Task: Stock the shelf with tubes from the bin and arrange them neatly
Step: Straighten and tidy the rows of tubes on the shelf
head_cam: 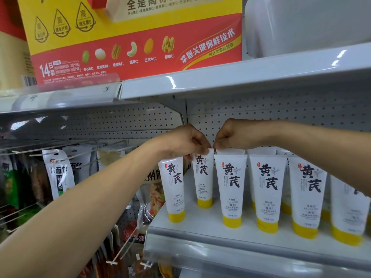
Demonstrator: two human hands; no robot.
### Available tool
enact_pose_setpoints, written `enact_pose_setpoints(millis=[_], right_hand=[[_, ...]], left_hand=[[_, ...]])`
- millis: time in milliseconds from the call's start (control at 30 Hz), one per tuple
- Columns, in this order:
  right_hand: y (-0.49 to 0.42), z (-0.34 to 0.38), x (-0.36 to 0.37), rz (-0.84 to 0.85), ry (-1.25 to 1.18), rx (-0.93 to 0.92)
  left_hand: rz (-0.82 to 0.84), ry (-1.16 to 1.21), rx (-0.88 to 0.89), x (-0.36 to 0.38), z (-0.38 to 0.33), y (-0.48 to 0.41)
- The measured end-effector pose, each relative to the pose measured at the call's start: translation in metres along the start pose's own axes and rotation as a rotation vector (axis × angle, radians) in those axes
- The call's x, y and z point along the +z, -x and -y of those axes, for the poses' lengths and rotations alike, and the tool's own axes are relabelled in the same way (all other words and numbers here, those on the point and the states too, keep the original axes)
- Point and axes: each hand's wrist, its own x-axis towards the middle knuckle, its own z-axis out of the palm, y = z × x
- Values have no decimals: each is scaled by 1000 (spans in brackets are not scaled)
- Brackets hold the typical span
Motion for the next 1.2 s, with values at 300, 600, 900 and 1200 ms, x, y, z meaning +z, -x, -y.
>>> enact_pose_setpoints(millis=[300, 600, 900, 1200], right_hand=[[32, 7, -2, -299, -40, -74], [79, 24, 35, -652, 6, -126], [121, 26, 136, -763, -173, -46], [125, 24, 194, -585, 230, 177]], left_hand=[[-391, -46, 67, -1, 4, 45], [-604, 199, -5, 35, 29, 93], [-611, 314, -271, 87, 60, 126], [-506, 304, -289, 105, 64, 121]])
